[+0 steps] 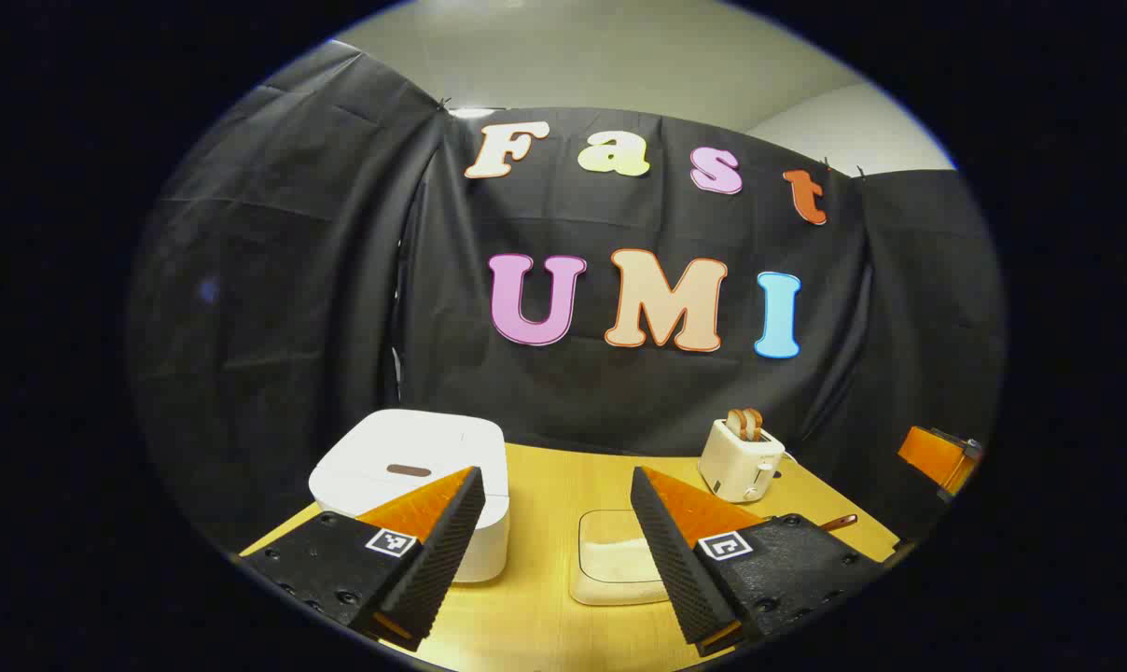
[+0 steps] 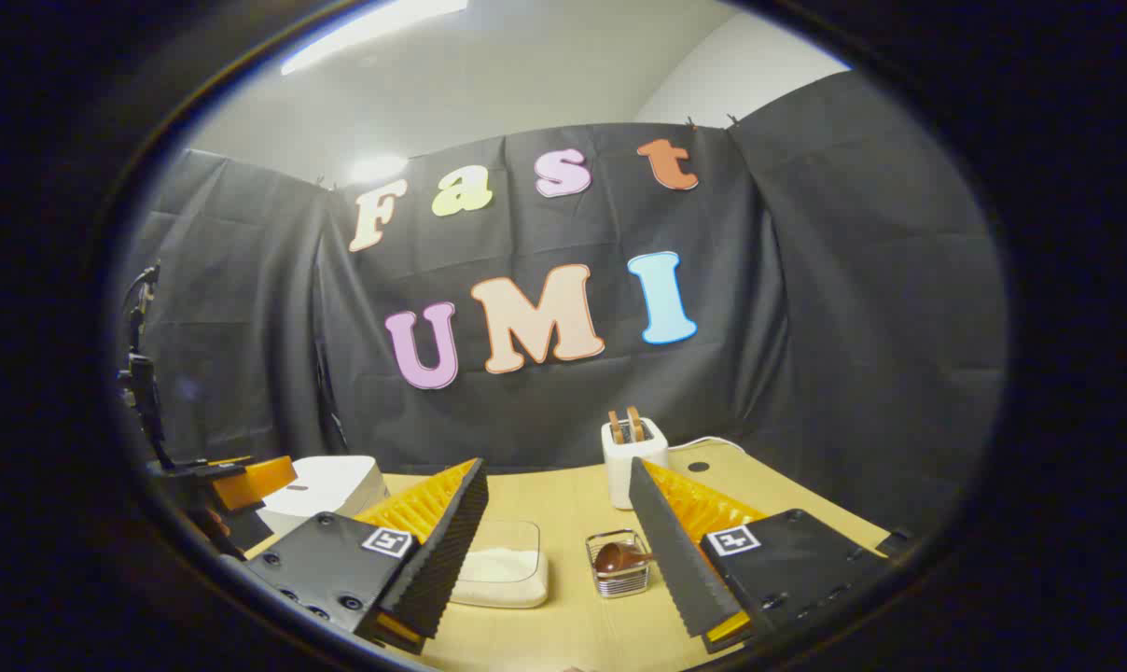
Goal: Close the left gripper, press the button to open the rice cooker; take a wooden spoon from the chopstick holder with the right hand, scoop a spoonful of rice and pour it into the rice cooker, then put the wooden spoon back into the chopstick holder.
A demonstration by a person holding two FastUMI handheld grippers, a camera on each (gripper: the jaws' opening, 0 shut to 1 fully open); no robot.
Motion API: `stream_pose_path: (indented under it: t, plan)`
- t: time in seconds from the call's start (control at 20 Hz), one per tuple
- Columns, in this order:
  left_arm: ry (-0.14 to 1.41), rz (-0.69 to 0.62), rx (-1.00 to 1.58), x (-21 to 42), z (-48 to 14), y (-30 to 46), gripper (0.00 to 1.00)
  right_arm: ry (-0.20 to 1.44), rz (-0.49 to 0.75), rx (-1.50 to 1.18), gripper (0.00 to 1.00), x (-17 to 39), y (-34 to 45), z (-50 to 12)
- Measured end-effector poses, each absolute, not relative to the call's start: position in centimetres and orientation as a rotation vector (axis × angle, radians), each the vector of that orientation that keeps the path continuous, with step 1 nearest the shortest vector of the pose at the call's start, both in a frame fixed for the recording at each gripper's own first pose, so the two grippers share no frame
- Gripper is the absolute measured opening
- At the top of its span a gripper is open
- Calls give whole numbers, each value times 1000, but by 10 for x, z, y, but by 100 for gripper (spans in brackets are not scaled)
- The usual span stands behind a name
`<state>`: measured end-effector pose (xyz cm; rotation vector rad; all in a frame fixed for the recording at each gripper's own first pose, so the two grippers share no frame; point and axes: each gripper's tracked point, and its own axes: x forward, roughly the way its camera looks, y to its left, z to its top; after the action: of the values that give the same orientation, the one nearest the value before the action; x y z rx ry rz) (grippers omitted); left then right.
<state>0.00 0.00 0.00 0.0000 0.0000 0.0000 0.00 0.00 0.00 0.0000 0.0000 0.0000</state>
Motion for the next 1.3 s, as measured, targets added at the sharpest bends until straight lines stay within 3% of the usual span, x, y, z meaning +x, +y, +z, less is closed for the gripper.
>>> stream_pose_path:
  t: [0.15, 0.9, 1.0, 1.05, 1.3]
  plan:
    - [5, 22, 7, 4, -2, 1, 93, 1, -13, 7, 96, 8, -13, 3]
    - [7, 52, 33, 17, -4, -8, 94, 9, -38, 14, 99, 19, -48, 3]
    - [6, 68, 26, 19, -3, -1, 93, 17, -36, 18, 95, 20, -51, 1]
    - [9, 78, 23, 20, -4, 2, 93, 19, -37, 17, 99, 19, -52, 1]
    - [21, 154, -18, 24, -5, 43, 93, 13, -51, -2, 99, 15, -57, 1]
